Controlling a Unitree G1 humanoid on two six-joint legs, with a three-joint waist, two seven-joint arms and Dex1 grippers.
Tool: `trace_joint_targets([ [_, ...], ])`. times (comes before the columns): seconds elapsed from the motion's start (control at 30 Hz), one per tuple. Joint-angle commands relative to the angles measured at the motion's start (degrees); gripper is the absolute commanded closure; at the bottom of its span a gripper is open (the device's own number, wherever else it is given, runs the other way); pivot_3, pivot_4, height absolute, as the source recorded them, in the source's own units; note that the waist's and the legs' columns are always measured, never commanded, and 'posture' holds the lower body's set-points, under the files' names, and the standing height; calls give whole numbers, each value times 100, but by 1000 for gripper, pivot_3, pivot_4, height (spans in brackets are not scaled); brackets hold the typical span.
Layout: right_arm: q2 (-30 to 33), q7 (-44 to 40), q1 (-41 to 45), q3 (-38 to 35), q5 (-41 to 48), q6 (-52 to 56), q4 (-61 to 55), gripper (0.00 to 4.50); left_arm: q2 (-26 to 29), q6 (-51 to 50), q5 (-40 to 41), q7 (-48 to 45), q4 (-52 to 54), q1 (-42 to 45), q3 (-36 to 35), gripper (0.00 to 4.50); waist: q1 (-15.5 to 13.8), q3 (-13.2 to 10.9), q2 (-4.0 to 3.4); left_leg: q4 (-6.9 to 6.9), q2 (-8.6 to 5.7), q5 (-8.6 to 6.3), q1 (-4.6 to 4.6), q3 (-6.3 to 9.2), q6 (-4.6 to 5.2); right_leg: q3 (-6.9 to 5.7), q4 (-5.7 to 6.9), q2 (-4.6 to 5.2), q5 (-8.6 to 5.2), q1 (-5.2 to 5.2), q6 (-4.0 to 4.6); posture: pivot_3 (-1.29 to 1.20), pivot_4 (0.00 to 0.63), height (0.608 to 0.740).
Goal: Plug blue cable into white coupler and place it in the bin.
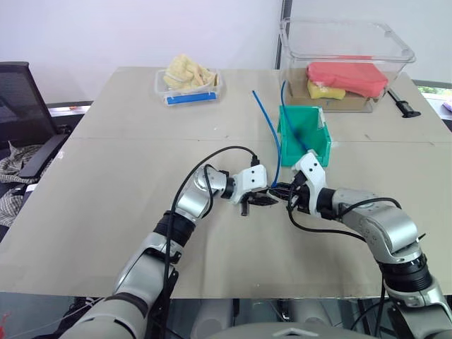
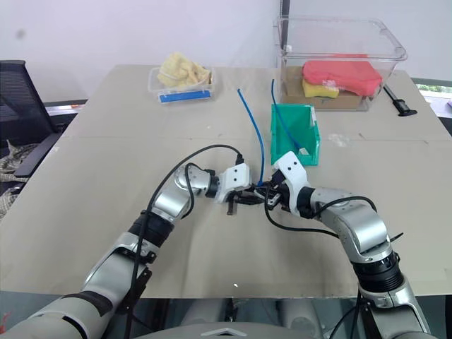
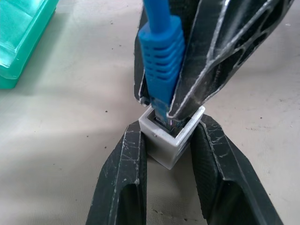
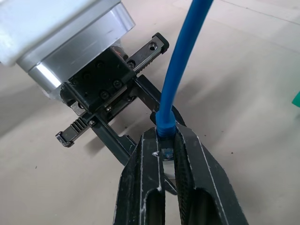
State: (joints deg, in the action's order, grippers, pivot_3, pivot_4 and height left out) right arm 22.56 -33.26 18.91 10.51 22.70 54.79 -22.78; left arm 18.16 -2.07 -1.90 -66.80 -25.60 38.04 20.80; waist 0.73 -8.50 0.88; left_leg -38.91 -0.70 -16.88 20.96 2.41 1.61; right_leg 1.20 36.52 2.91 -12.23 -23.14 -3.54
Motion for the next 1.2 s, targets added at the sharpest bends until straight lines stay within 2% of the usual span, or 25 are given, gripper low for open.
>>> trace_joint_targets([
  [0.03, 115, -48, -254, 510, -119, 81, 134, 4500, 10, -33, 25, 26, 66, 29, -16, 3760, 2, 0, 0, 2, 0, 0, 0, 0, 0, 0, -2, 0, 0, 0, 0, 0, 150, 739],
  [0.47, 920, -543, 135, 1715, -1099, -386, 941, 4500, 23, -37, -20, 40, 163, 3, 26, 3760, 10, 7, 3, 8, -1, 0, -12, -4, 0, 1, -6, -1, -1, 5, -1, 0, 150, 739],
  [0.67, 1031, -811, 269, 1702, -1139, -435, 1088, 4500, 35, -46, -32, 92, 203, -28, 34, 3760, 8, 12, 6, 8, 2, 0, -21, -1, 0, -1, -8, -1, -2, 16, -1, 0, 150, 739],
  [0.87, 987, -889, 149, 1323, -954, -743, 824, 4500, 57, -60, -26, 126, 222, -78, 21, 3760, 6, 12, 6, 8, 3, 0, -20, 2, 0, -2, -12, -1, -1, 17, -1, 0, 150, 739],
  [0.9, 972, -910, 116, 1217, -869, -771, 751, 3817, 57, -62, -24, 127, 224, -81, 22, 3760, 5, 11, 7, 9, 4, 0, -19, 2, 0, -3, -13, 0, -1, 17, -1, 0, 150, 739],
  [0.93, 946, -921, 86, 1095, -784, -798, 670, 3617, 56, -63, -23, 127, 220, -81, 22, 3760, 4, 9, 5, 12, 4, 0, -16, 4, 0, -5, -17, -1, -1, 16, -1, 0, 150, 739],
  [1.0, 877, -866, 36, 871, -681, -854, 540, 2542, 54, -59, -19, 127, 207, -77, 22, 3760, 4, 9, 5, 19, 3, 0, -13, 5, 0, -6, -25, 0, -1, 16, -1, 0, 150, 739],
  [1.07, 780, -808, -18, 583, -471, -792, 372, 1691, 49, -47, -18, 122, 183, -63, 24, 3760, 0, 8, 5, 23, 4, 0, -11, 7, 0, -8, -31, 0, 0, 15, -1, 0, 150, 739],
  [1.2, 633, -733, -104, 118, -80, -661, 71, 1691, 43, -17, -20, 112, 135, -36, 25, 3760, -6, 2, 3, 26, 7, 0, -4, 12, 0, -12, -37, 4, 0, 14, -1, 0, 150, 739],
])
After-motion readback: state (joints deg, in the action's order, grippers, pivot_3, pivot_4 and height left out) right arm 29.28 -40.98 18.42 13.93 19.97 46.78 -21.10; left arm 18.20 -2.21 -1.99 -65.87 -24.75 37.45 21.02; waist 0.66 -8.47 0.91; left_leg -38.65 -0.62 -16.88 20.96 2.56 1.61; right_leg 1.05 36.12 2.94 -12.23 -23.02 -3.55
